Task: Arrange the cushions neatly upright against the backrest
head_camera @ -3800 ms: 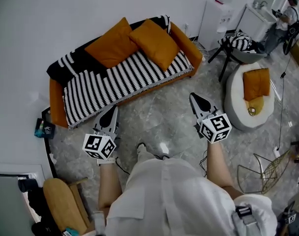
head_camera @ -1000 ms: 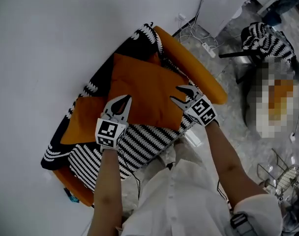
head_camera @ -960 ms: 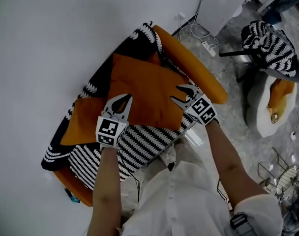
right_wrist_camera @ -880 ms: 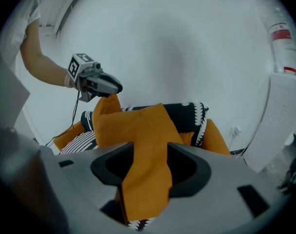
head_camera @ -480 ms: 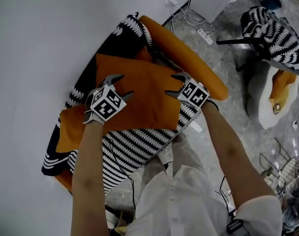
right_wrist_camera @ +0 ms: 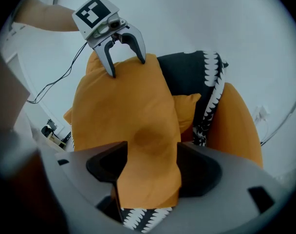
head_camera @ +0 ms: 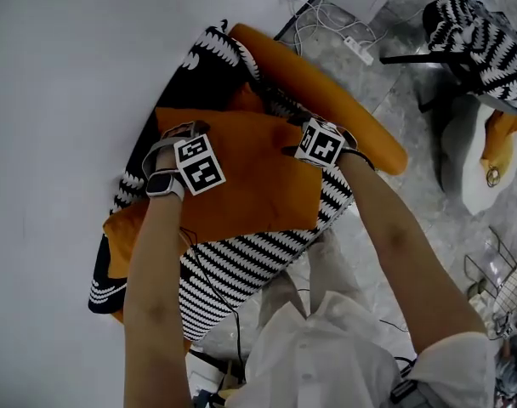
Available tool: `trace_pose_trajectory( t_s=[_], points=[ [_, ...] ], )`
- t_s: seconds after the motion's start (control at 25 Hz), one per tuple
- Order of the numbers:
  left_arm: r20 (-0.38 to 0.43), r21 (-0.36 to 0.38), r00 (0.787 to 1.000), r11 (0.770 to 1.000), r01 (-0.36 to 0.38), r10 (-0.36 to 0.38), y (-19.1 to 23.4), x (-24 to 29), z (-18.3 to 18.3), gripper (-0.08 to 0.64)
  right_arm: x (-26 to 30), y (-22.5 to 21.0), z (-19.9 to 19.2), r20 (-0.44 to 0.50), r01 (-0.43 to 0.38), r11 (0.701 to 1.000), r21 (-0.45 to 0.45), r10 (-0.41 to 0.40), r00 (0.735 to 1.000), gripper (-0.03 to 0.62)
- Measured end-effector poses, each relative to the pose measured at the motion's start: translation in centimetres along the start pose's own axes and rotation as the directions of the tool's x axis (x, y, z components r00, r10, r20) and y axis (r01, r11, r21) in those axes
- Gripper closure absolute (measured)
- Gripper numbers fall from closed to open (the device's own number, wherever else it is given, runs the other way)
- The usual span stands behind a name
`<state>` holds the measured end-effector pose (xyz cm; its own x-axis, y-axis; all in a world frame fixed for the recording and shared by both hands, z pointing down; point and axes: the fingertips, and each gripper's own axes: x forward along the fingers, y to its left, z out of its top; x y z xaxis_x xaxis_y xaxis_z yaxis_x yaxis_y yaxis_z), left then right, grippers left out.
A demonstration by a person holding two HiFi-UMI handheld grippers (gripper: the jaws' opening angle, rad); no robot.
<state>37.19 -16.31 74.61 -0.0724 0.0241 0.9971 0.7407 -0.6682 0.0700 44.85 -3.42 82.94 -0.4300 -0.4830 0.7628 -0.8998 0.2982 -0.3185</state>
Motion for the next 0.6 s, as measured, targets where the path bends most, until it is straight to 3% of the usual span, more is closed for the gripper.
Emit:
trace_pose_trajectory(
  t_s=[0.28,0.4,0.44,0.6],
  points=[
    [0.015,-0.020,1.000,1.000,0.010,-0.009,0.3,1.7,-0.7,0.198,3.5,0.2,-0.3,-0.061,-0.013,1.000,-0.015,0.012,0.998,0.302],
    [0.004,-0.017,1.000,1.000,0.007,-0.007,0.2,1.8,-0.7,0.201,3.9,0.4,-0.6,-0.090,-0.003,0.999,-0.032,0.000,0.996,0.350],
    [-0.003,-0.016,1.000,1.000,0.005,-0.005,0.1,1.8,-0.8,0.223,3.8,0.4,-0.6,-0.101,0.004,0.999,-0.038,-0.007,0.995,0.384],
    [-0.008,-0.060,1.000,0.998,-0.021,0.021,-0.2,1.2,-0.6,0.441,2.7,0.6,-0.5,-0.111,0.032,0.999,-0.028,-0.035,0.993,0.527]
  ],
)
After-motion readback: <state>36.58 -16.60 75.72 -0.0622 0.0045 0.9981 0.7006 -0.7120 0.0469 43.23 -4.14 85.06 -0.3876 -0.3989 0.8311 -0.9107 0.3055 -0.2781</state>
